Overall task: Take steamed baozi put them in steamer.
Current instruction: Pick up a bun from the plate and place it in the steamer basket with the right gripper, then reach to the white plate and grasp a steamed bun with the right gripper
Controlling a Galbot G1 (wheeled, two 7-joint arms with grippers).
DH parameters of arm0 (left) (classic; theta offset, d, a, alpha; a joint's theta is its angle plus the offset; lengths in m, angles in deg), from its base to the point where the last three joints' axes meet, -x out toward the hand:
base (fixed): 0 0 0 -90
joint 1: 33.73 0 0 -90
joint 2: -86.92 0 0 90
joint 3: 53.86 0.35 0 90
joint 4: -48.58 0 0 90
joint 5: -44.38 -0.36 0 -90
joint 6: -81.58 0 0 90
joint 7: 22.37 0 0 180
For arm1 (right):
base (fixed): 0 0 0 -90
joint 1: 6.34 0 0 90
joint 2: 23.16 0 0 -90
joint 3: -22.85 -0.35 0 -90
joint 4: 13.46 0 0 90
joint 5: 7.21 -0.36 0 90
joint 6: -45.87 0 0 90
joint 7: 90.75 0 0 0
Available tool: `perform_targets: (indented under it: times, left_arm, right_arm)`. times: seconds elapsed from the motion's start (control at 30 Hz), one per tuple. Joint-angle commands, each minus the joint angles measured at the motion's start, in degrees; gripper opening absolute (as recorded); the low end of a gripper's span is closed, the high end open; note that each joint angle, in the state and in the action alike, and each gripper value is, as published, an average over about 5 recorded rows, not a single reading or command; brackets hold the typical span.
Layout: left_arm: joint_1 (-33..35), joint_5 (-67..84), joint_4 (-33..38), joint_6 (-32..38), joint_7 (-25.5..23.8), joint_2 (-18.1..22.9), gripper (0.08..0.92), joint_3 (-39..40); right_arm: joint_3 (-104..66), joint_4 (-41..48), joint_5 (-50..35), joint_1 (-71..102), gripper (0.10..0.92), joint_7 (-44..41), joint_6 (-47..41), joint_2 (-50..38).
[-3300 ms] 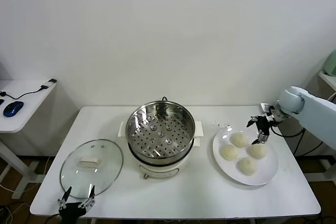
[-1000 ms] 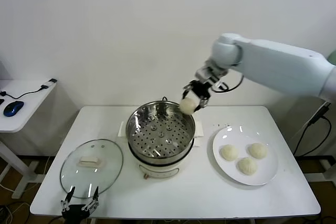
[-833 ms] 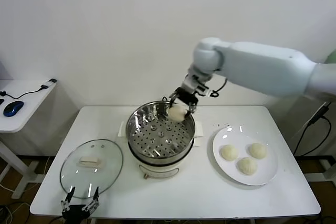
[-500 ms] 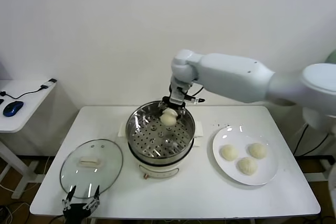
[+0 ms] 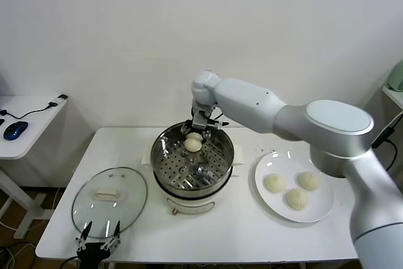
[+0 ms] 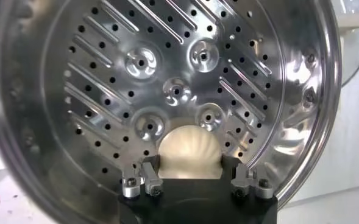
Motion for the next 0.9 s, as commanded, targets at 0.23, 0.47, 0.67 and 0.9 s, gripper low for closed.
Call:
perform_targets:
  times: [0.23,0.47,0.67,0.9]
  left_arm:
    - [0.09,-0.07,0.45,-0.11,0.13,0.19,0.823,-0.19]
    - [0.41,-0.09,1.24,-0.32,0.11,0.38,0.823,-0.20]
    - [0.07,-0.19,1.12,-0.32,0.40,0.27,0.823,-0.27]
    - [-1.54,-0.17,-0.09,-0.19,0.48,-0.15,0.823,-0.20]
  right_arm:
    - [4.38,1.26,-17.91,-7.55,0.822,-4.85,3.36,-1.16]
    - [19.36,-12.52,-46.61,-23.60,0.823,-8.14,-16.03,-16.34]
    - [33.29,-28.16,-48.22,-31.21,0.823,-2.51,-39.22,-36.13]
    - [40.04,-45.27,-51.75,-28.50,0.823,4.41,-56.43,-48.63]
